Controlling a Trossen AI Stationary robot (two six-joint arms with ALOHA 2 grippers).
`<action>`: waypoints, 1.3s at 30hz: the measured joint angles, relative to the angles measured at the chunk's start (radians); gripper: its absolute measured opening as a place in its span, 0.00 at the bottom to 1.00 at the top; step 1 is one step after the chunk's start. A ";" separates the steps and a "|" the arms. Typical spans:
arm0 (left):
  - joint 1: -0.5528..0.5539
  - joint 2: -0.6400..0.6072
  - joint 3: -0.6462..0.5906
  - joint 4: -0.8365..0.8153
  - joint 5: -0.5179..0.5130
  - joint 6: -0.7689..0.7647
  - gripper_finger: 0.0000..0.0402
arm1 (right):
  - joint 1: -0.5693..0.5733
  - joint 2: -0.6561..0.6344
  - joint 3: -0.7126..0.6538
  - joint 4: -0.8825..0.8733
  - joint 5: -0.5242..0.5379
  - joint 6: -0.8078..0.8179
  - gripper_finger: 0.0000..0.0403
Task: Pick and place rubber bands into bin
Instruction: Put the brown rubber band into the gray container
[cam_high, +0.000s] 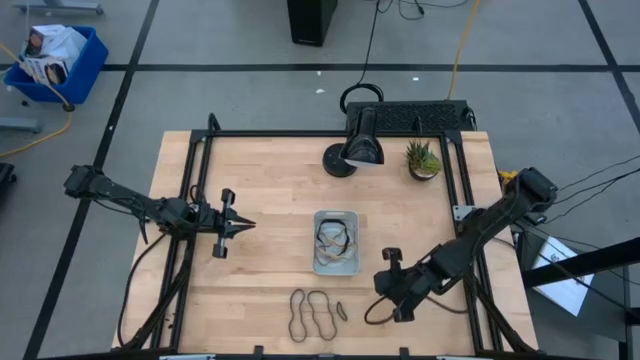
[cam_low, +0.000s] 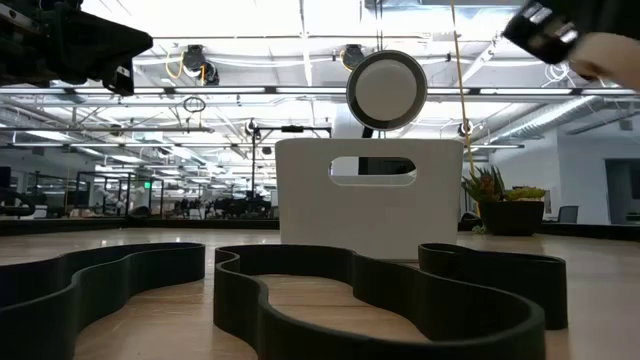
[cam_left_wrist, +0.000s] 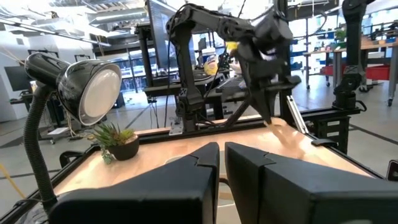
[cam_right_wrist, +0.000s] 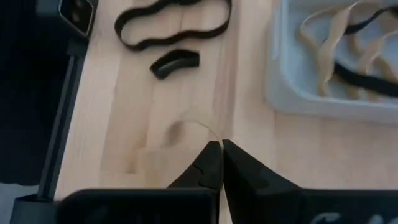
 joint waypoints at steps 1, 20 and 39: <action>0.000 0.000 0.000 0.000 0.000 0.000 0.09 | -0.007 -0.011 0.010 -0.011 -0.001 -0.012 0.00; 0.000 0.000 0.000 -0.023 0.000 0.000 0.09 | -0.084 -0.362 -0.045 0.293 0.064 -0.419 0.00; 0.000 0.000 0.000 -0.031 0.000 0.006 0.09 | -0.106 -0.840 -0.636 0.803 0.168 -0.479 0.00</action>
